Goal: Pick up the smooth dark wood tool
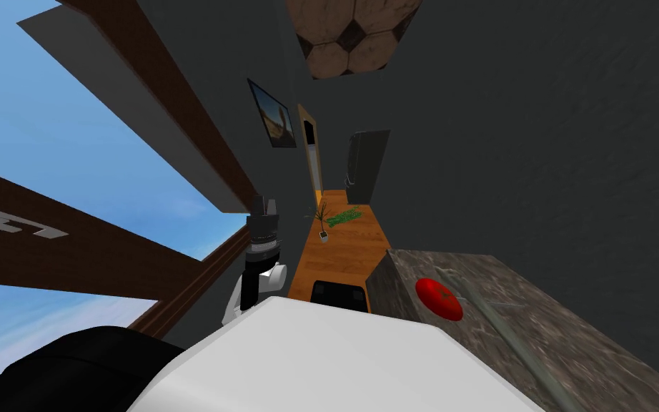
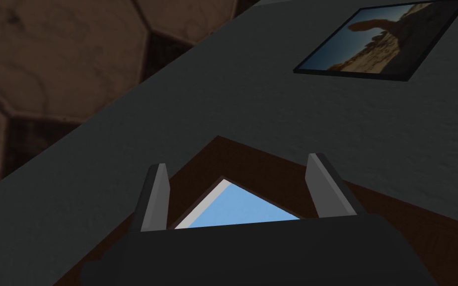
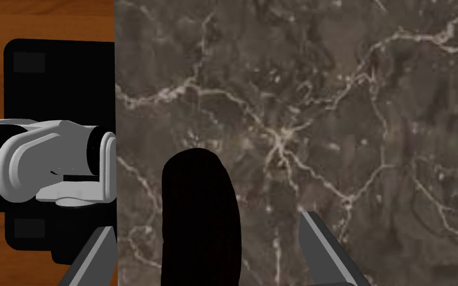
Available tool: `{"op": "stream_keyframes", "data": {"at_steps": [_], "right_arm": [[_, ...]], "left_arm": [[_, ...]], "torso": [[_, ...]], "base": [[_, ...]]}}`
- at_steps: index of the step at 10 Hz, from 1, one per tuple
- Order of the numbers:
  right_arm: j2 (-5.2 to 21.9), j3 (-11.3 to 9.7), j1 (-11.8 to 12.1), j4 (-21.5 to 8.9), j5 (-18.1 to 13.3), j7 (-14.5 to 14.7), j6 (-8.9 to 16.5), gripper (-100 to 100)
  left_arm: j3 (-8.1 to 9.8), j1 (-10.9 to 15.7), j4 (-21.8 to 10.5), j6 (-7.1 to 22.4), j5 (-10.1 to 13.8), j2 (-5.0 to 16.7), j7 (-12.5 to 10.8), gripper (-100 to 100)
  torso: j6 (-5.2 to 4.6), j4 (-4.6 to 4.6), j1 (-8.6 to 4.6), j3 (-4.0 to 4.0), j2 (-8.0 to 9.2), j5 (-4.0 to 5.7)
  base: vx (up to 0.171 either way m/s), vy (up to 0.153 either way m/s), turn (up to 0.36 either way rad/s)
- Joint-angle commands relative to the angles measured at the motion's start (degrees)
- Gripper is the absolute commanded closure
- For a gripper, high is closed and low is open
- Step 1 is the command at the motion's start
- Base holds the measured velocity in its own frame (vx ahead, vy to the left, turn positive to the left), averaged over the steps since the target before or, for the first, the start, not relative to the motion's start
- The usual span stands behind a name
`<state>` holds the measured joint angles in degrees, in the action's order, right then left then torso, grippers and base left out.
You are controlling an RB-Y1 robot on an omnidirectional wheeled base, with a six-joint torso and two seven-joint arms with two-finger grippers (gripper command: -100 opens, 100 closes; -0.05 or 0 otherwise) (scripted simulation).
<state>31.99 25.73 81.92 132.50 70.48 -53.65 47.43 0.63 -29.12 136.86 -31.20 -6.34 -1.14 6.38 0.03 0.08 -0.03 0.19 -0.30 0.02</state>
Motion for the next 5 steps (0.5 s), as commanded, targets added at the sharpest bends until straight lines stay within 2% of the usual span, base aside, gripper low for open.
{"op": "stream_keyframes", "data": {"at_steps": [1, 5], "right_arm": [[0.50, 0.44, 0.89, -0.04, 0.61, -1.49, 1.80, -100], [4.33, 2.08, 5.38, -2.23, 4.37, -7.59, 8.48, -100]], "left_arm": [[0.00, 0.00, 0.00, 0.00, 0.00, 0.00, 0.00, 0], [0.00, 0.00, 0.00, 0.00, 0.00, 0.00, 0.00, 0]], "torso": [[0.00, 0.00, 0.00, 0.00, 0.00, 0.00], [0.01, 0.01, -0.03, 0.02, -0.04, 0.01]], "base": [[0.069, 0.000, -0.029], [0.091, -0.009, -0.056]]}}
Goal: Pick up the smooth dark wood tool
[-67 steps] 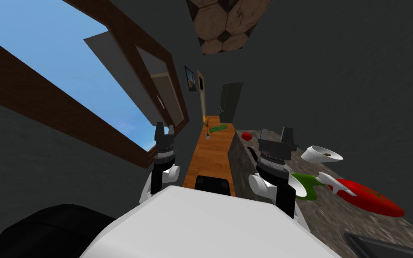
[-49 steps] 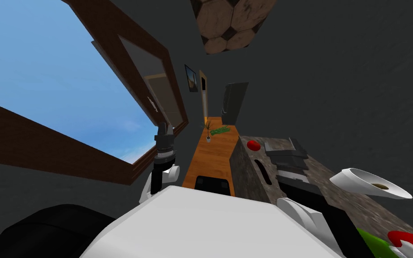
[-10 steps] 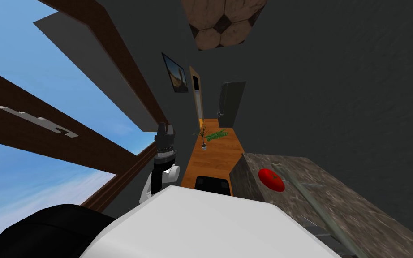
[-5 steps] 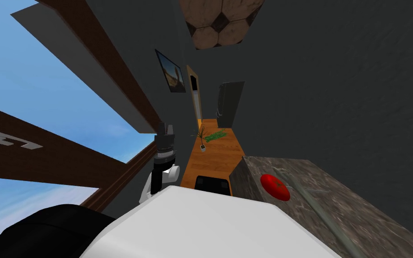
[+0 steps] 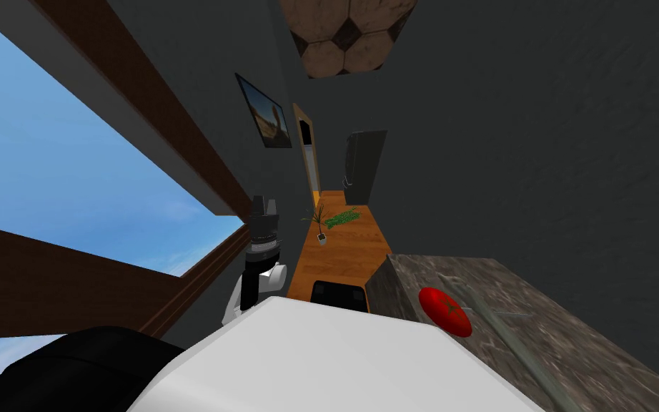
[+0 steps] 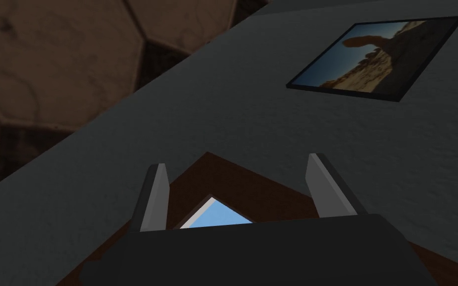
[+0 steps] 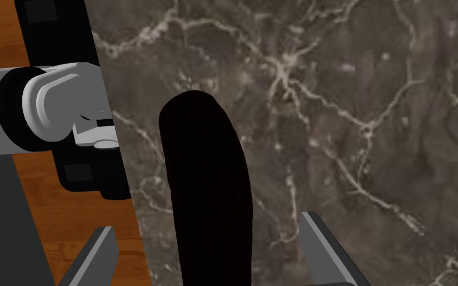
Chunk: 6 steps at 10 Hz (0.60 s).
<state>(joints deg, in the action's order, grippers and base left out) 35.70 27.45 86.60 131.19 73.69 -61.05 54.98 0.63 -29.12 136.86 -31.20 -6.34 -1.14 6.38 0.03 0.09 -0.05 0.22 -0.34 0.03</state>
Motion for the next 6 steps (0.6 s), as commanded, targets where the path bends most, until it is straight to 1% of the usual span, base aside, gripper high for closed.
{"op": "stream_keyframes", "data": {"at_steps": [1, 2, 3, 4, 5, 6], "right_arm": [[1.39, 0.62, 1.43, -1.28, 1.75, -1.17, 2.01, -100], [2.01, 0.81, 1.98, -1.55, 2.20, -1.92, 2.82, -100], [1.60, 0.73, 1.63, -1.08, 1.78, -1.57, 2.23, -100], [1.67, 0.78, 1.71, -1.10, 1.85, -1.76, 2.45, 0], [1.08, -0.59, 0.28, -3.05, 0.98, -0.78, 2.03, -100], [0.79, -1.28, -0.42, -4.03, 0.55, -0.30, 1.84, -100]], "left_arm": [[0.00, 0.00, 0.00, 0.00, 0.00, 0.00, 0.00, 0], [0.00, 0.00, 0.00, 0.00, 0.00, 0.00, 0.00, 0], [0.00, 0.01, 0.00, 0.00, 0.00, 0.00, 0.00, 0], [0.00, 0.01, 0.00, 0.00, 0.00, 0.00, 0.00, 0], [0.00, 0.01, 0.00, 0.00, 0.00, 0.00, 0.00, 0], [-0.01, 0.01, 0.00, 0.00, 0.00, 0.00, 0.00, 0]], "torso": [[0.00, 0.00, 0.00, 0.00, 0.00, 0.00], [0.01, -0.01, -0.01, -0.02, 0.04, 0.00], [0.01, -0.03, 0.00, -0.07, 0.12, 0.00], [0.02, -0.06, 0.02, -0.14, 0.24, 0.00], [0.01, -0.08, 0.04, -0.19, 0.33, 0.00], [0.01, -0.09, 0.07, -0.20, 0.34, 0.00]], "base": [[0.084, -0.015, -0.047], [0.057, -0.012, -0.028], [0.022, -0.005, -0.002], [0.005, -0.001, 0.002], [0.013, 0.012, 0.023], [0.018, 0.027, 0.019]]}}
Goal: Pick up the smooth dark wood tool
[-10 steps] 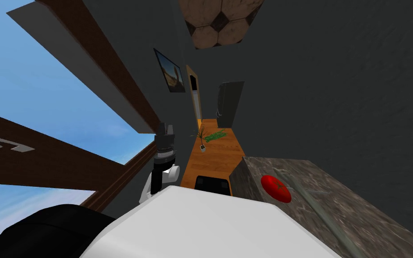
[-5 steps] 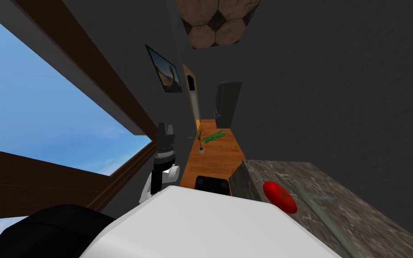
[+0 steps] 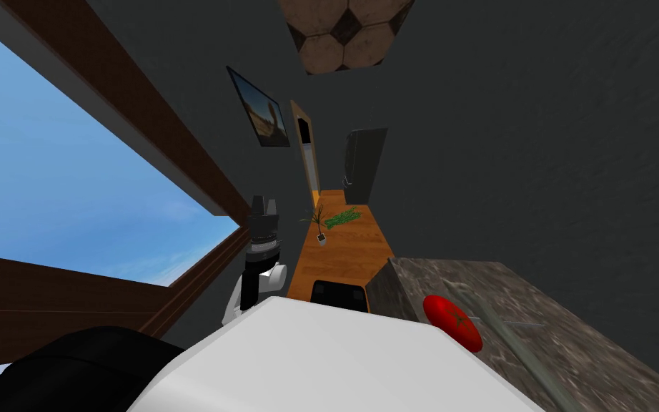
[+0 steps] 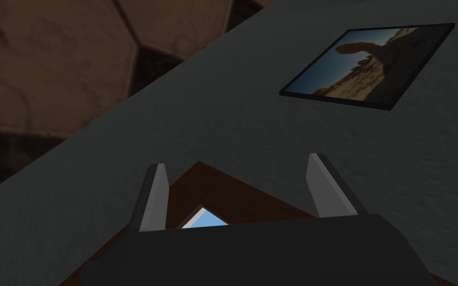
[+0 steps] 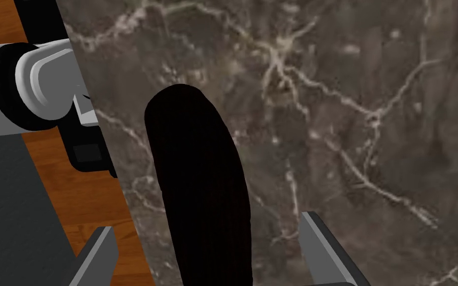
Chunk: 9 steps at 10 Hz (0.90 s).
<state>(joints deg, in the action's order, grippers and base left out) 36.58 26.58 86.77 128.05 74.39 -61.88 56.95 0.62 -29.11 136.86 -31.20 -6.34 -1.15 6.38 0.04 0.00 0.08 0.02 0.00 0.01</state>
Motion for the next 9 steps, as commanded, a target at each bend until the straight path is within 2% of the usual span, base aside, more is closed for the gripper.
{"op": "stream_keyframes", "data": {"at_steps": [1, 2, 3, 4, 8, 9], "right_arm": [[-0.38, -1.09, -1.31, -1.86, -0.58, 1.01, -0.33, -100], [-0.68, -1.77, -2.01, -2.84, -1.01, 1.49, -0.52, -100], [-0.44, -1.30, -1.62, -2.32, -0.65, 1.16, -0.37, -100], [-0.46, -1.35, -1.67, -2.47, -0.70, 1.32, -0.42, 100], [-0.44, -1.29, -1.64, -2.41, -0.67, 1.32, -0.40, 100], [-0.44, -1.28, -1.63, -2.41, -0.68, 1.31, -0.41, 0]], "left_arm": [[0.00, 0.00, 0.00, 0.00, 0.00, 0.00, 0.00, 0], [0.00, 0.00, 0.00, 0.00, 0.00, 0.00, 0.00, 0], [0.00, 0.00, 0.00, 0.00, 0.00, 0.00, 0.00, 0], [0.00, 0.00, 0.00, 0.00, 0.00, 0.00, 0.00, 0], [0.00, 0.00, 0.00, 0.00, 0.00, 0.00, 0.00, 0], [0.00, 0.00, 0.00, 0.00, 0.00, 0.00, 0.00, 0]], "torso": [[0.00, 0.00, 0.00, 0.00, 0.00, 0.00], [0.00, 0.00, 0.00, 0.00, 0.00, 0.00], [0.00, 0.00, -0.01, 0.00, 0.00, 0.00], [0.01, -0.01, -0.06, -0.01, 0.02, 0.04], [0.02, -0.03, -0.17, -0.03, 0.03, 0.17], [0.02, -0.04, -0.19, -0.03, 0.04, 0.18]], "base": [[0.015, 0.025, 0.009], [0.016, 0.019, 0.014], [0.007, 0.006, -0.001], [0.000, 0.000, 0.000], [0.000, 0.000, 0.000], [0.000, 0.000, 0.000]]}}
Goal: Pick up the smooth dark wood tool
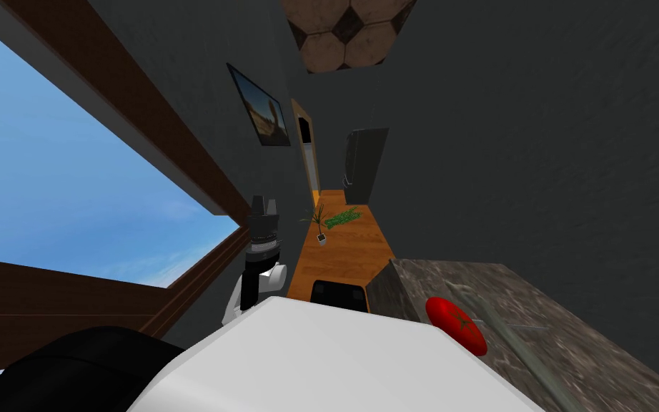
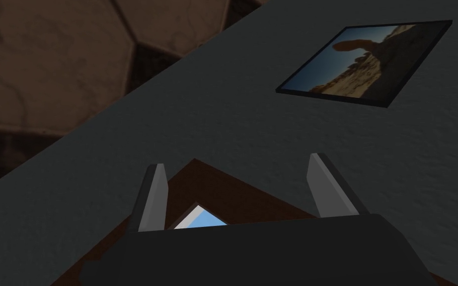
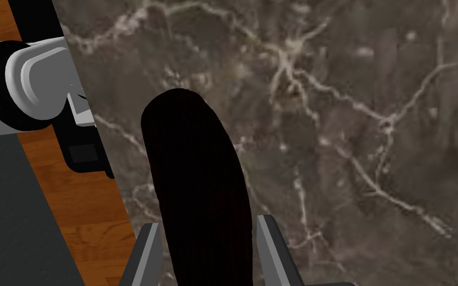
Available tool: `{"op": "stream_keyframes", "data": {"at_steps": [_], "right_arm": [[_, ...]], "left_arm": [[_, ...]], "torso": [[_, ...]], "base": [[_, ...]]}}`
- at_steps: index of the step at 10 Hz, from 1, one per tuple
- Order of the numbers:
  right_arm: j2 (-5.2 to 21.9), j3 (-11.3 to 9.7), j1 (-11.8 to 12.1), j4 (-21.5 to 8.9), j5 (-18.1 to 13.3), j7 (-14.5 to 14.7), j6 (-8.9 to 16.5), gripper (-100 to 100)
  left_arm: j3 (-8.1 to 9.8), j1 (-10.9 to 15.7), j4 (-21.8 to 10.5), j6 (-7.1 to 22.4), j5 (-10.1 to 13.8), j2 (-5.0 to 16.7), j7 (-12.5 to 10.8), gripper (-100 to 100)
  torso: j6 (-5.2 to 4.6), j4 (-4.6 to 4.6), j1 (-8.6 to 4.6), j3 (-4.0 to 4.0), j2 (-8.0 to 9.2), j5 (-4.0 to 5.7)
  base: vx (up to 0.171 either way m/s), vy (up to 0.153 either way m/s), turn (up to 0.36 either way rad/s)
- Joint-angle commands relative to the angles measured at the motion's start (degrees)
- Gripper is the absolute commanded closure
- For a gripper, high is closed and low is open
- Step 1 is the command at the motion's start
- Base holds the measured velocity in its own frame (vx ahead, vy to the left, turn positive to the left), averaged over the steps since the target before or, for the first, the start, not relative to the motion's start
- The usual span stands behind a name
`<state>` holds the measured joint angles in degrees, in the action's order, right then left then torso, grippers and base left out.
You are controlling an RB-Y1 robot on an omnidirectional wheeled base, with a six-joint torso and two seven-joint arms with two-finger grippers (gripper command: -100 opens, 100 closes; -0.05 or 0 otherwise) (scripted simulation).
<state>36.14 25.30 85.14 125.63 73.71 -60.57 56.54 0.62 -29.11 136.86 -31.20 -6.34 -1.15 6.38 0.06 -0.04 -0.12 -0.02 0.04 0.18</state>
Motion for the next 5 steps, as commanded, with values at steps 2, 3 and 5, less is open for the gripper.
{"op": "stream_keyframes", "data": {"at_steps": [2, 3, 5], "right_arm": [[0.79, 1.90, 2.09, 2.99, 1.18, -1.51, 0.57, 100], [1.08, 2.59, 2.80, 3.97, 1.61, -1.99, 0.77, 100], [0.84, 2.33, 2.65, 3.54, 1.49, -1.57, 0.62, 0]], "left_arm": [[0.00, 0.00, 0.00, 0.00, 0.00, 0.00, 0.00, 0], [0.00, 0.00, 0.00, 0.00, 0.00, 0.00, 0.00, 0], [0.00, 0.00, 0.00, 0.00, 0.00, 0.00, 0.00, 0]], "torso": [[0.00, 0.00, -0.03, -0.01, 0.02, -0.02], [-0.01, 0.00, -0.07, -0.02, 0.05, -0.01], [0.00, -0.01, -0.05, -0.02, 0.04, 0.02]], "base": [[-0.014, -0.023, -0.020], [-0.019, -0.025, -0.011], [-0.004, -0.005, 0.000]]}}
